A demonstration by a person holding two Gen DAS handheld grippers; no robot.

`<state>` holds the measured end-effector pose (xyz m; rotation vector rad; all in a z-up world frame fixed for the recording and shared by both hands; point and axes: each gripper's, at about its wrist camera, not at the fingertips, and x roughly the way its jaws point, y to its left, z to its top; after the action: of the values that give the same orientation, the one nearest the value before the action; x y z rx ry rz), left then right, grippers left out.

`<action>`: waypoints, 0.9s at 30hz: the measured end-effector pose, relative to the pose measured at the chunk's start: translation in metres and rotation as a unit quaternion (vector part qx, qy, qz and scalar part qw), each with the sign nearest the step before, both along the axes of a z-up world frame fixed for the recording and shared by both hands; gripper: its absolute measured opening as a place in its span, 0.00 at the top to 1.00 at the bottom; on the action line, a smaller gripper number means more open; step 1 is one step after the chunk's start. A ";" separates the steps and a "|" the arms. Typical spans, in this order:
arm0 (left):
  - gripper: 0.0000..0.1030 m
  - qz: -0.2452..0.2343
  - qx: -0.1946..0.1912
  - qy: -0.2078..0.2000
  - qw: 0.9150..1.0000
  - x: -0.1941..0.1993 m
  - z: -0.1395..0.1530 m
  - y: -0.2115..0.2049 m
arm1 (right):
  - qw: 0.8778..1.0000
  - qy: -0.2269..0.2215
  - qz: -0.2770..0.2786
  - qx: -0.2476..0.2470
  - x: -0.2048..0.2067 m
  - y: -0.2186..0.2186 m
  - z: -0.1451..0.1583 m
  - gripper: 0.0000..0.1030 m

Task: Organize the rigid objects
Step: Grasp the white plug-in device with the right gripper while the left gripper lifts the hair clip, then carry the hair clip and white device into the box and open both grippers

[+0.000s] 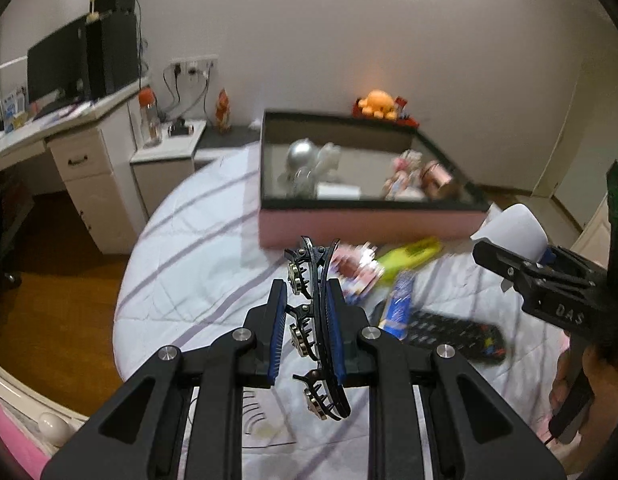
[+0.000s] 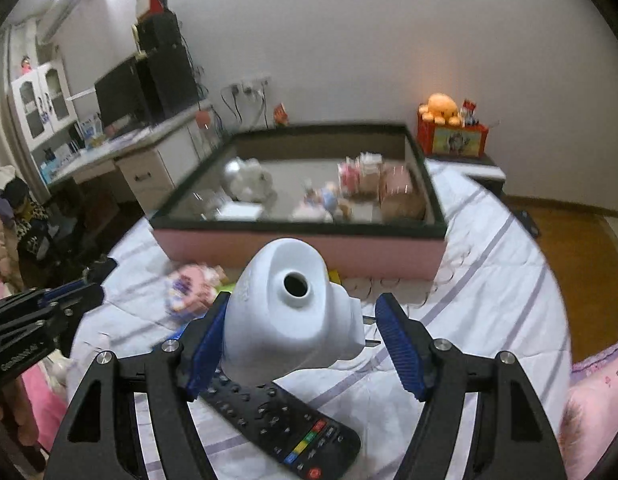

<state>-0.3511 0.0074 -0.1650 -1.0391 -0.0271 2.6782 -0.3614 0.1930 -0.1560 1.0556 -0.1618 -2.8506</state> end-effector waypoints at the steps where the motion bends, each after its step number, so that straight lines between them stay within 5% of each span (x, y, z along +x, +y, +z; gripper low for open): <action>1: 0.81 0.005 0.003 0.013 1.000 0.005 0.008 0.002 | 1.000 0.011 -0.002 0.001 0.003 0.000 0.006 0.29; 14: 0.81 0.012 0.010 0.104 0.994 0.030 0.076 0.035 | 0.993 0.117 0.002 0.016 0.046 0.002 0.077 0.29; 27: 0.81 -0.010 -0.016 0.132 0.991 -0.003 0.104 0.070 | 0.990 0.141 0.003 0.024 0.027 0.010 0.096 0.29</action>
<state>-0.3544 0.0777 -0.0609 -0.6819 0.0758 2.7827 -0.3345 0.2031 -0.0603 0.6464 -0.0683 -2.9704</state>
